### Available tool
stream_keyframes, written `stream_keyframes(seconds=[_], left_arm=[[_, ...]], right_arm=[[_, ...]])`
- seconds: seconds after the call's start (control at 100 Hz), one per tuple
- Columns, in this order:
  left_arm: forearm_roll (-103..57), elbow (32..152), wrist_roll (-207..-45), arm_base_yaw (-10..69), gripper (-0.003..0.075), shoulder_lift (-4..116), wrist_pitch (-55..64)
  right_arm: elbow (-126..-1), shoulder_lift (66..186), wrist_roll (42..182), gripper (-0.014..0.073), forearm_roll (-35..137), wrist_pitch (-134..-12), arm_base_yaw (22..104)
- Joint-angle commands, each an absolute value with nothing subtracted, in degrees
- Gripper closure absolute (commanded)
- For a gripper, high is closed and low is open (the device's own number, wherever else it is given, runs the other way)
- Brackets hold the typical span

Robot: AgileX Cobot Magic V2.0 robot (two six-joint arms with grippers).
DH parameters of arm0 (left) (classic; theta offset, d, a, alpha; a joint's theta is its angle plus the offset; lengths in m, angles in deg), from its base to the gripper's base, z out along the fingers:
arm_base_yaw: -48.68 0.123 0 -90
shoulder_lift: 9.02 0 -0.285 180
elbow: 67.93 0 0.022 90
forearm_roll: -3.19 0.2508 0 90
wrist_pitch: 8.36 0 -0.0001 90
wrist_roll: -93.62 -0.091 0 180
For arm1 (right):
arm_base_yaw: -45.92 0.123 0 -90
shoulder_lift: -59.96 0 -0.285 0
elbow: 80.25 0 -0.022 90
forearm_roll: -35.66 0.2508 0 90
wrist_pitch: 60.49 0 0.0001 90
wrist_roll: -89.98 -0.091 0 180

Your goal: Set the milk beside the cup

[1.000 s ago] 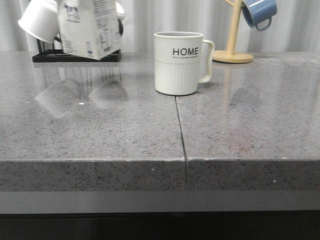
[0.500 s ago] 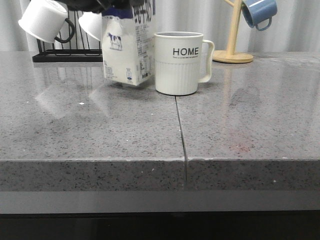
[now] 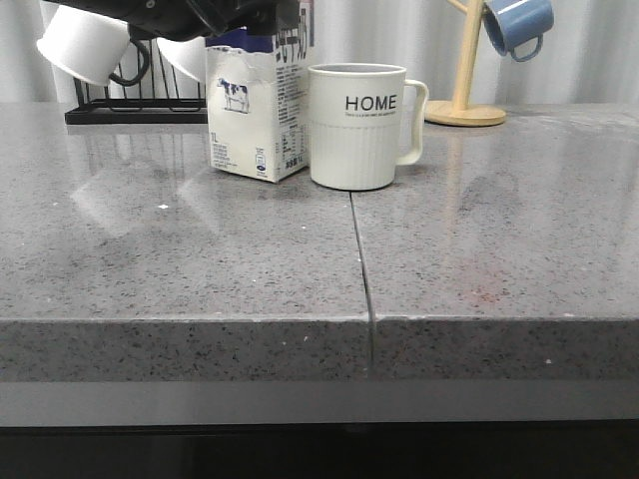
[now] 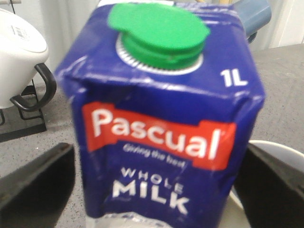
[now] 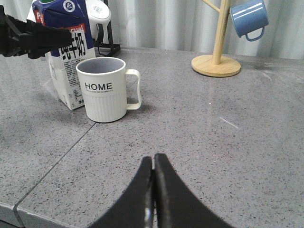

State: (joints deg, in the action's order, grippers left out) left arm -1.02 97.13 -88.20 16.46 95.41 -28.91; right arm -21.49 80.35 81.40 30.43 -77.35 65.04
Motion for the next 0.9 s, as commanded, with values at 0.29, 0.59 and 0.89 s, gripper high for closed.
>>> stream_keyframes(seconds=[0.29, 0.59, 0.89], left_arm=[[-0.8, 96.6, -87.8, 16.1, 0.0083, 88.4, -27.8], [-0.2, 87.7, -90.9, 17.6, 0.0160, 76.2, -25.7], [-0.2, 78.6, -90.9, 29.8, 0.0741, 60.8, -19.2]], right_arm=[[-23.0, 80.8, 81.5, 0.0652, 30.0, -73.0, 64.9], [-23.0, 80.8, 81.5, 0.0652, 30.0, -73.0, 64.9], [-23.0, 80.8, 81.5, 0.0652, 30.0, -73.0, 64.9]])
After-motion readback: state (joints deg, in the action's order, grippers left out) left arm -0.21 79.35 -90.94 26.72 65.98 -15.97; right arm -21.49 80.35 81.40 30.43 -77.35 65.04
